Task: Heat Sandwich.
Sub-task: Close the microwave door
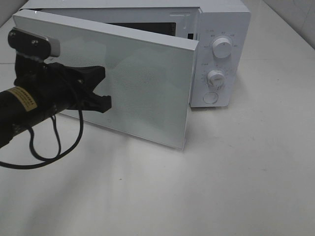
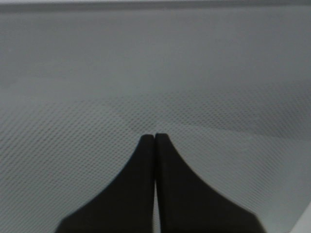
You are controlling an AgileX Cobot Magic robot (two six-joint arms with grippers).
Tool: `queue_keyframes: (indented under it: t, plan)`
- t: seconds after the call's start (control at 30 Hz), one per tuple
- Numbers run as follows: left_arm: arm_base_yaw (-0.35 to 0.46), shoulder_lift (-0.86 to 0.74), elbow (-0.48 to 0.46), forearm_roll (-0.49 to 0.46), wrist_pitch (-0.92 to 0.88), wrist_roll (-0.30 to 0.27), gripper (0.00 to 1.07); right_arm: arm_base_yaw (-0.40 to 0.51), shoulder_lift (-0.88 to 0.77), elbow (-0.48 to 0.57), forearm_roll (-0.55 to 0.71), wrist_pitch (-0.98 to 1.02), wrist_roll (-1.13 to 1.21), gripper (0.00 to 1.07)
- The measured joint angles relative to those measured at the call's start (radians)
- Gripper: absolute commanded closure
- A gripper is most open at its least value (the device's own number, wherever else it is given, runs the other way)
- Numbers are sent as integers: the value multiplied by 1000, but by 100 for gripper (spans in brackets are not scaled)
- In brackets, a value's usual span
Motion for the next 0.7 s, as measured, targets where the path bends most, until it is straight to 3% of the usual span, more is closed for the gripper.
queue_keyframes:
  t: [0.4, 0.7]
  plan:
    - [-96, 109, -196, -8, 49, 0, 107, 0, 0, 0, 0, 0, 0, 34]
    - [-116, 181, -313, -25, 82, 0, 107, 0, 0, 0, 0, 0, 0, 34]
